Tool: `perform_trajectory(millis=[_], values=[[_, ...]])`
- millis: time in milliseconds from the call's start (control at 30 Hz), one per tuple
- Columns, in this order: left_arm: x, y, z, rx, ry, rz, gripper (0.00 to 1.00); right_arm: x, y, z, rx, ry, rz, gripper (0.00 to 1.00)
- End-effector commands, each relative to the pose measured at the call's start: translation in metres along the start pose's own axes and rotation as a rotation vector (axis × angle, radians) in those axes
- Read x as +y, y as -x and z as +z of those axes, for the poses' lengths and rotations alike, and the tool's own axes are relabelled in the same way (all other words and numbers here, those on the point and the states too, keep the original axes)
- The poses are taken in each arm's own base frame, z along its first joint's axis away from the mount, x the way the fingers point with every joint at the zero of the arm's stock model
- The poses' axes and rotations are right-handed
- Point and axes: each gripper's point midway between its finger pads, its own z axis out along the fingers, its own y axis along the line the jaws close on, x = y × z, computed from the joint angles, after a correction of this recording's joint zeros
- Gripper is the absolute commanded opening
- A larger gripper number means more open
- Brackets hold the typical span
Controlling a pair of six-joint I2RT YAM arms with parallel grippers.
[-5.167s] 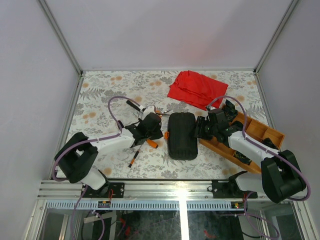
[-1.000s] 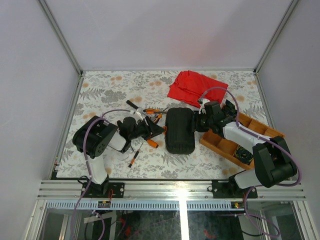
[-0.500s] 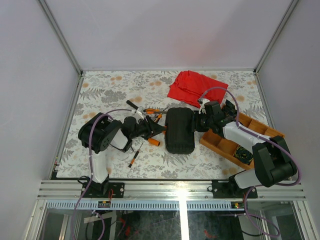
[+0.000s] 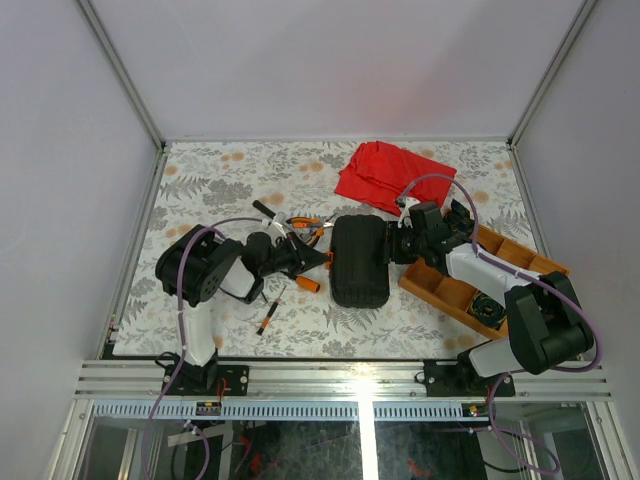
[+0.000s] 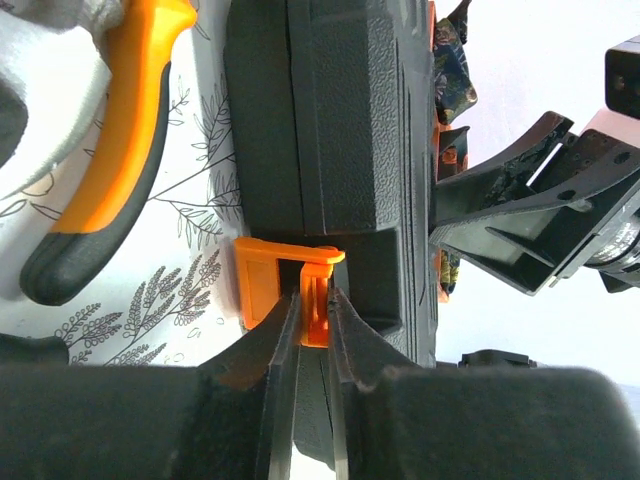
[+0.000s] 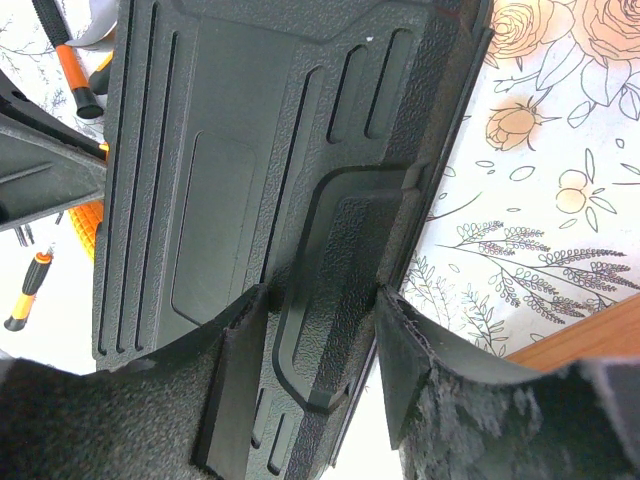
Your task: Sort the tools into containers
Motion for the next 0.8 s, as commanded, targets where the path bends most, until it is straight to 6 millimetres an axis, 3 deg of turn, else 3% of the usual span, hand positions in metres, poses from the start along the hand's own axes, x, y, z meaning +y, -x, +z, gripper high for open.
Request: perform_trajectory(millis=[0, 233, 400, 600, 767], values=[[-0.016, 0.007, -0.002, -0.011, -0.043, 0.061, 0.10, -0.027, -0.039, 0.003, 0.122, -0.102, 0.017, 0.51], [-0.009, 0.014, -0.006, -0.026, 0.076, 0.119, 0.04, -0.029, -0.037, 0.000, 0.113, -0.118, 0.004, 0.51], [-0.011, 0.020, -0.009, -0.045, 0.184, 0.200, 0.00, -0.019, -0.019, -0.006, 0.068, -0.092, -0.026, 0.57], [-0.027, 0.031, -0.017, -0.067, 0.271, 0.266, 0.00, 0.000, 0.022, -0.039, -0.090, -0.069, -0.080, 0.73], [-0.041, 0.041, -0.025, -0.082, 0.349, 0.317, 0.00, 0.001, 0.039, -0.067, -0.186, -0.109, -0.097, 0.78]])
